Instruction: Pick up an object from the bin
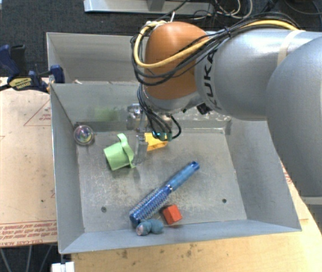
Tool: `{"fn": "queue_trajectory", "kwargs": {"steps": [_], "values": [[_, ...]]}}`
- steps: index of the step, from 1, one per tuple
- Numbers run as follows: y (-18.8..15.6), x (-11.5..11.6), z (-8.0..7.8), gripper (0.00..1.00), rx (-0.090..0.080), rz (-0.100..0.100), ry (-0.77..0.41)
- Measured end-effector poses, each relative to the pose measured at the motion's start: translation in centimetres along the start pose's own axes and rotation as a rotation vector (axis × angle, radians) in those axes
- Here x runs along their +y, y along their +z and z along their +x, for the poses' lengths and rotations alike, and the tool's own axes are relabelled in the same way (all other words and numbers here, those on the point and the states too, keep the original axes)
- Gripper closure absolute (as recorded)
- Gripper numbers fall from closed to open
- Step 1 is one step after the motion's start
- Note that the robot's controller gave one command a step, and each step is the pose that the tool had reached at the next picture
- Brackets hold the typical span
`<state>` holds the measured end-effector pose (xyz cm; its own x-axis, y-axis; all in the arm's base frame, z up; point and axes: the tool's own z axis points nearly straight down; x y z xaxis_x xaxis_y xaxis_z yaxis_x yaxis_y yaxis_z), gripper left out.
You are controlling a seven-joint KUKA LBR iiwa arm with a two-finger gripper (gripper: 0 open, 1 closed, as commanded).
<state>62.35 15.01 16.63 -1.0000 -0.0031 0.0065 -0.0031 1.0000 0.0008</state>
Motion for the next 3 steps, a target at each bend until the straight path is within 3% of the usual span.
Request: {"fn": "queue_trajectory", "kwargs": {"steps": [1,2,3], "values": [[9.7,0.1,-2.4,0.00,-0.008,0.002,-0.733],[6.5,3.9,-3.1,0.00,-0.012,0.002,-1.000],[6.4,3.4,-3.0,0.00,-0.010,0.004,-1.182]]}}
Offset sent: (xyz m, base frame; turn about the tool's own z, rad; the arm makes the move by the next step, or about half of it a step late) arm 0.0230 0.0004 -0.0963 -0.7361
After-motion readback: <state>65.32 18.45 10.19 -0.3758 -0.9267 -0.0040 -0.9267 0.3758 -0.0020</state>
